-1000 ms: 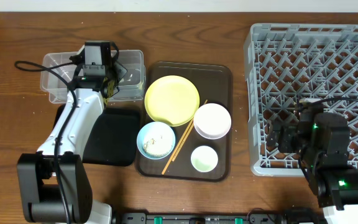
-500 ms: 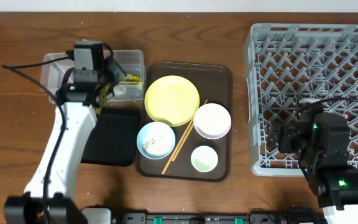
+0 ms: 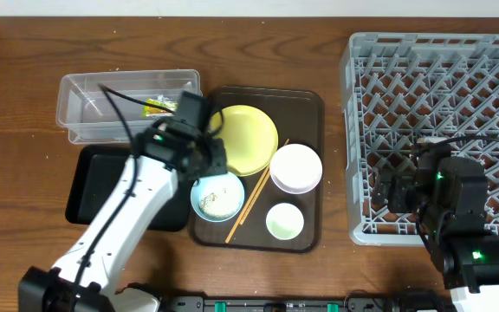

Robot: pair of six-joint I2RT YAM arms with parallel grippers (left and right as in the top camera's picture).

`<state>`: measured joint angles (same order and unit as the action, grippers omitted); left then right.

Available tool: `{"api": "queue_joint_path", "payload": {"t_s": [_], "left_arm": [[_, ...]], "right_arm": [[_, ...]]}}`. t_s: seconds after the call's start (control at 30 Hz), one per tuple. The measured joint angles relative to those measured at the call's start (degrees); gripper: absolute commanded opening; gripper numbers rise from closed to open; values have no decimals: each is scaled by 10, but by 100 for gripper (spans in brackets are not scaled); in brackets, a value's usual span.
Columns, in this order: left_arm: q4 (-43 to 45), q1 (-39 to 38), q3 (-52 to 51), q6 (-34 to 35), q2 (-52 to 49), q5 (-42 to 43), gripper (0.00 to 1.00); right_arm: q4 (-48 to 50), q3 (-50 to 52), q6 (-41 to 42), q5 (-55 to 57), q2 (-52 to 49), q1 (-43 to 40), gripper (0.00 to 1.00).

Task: Sort waste into correct bins and load items into the dishwasher rack
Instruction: 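Move the left gripper to the light-blue bowl and grasp its rim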

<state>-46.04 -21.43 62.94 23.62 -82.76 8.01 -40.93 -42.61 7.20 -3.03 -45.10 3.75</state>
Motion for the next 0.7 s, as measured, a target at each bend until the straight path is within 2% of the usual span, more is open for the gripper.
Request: {"api": "queue_joint_path", "payload": {"t_s": [0.23, 0.57, 0.7], "left_arm": [[33, -65, -33, -2, -38, 6, 49], [63, -111, -33, -4, -117, 6, 49], [63, -116, -33, -5, -152, 6, 38]], "right_arm": [[0, 0, 0, 0, 0, 0, 99], [0, 0, 0, 0, 0, 0, 99], [0, 0, 0, 0, 0, 0, 99]]}}
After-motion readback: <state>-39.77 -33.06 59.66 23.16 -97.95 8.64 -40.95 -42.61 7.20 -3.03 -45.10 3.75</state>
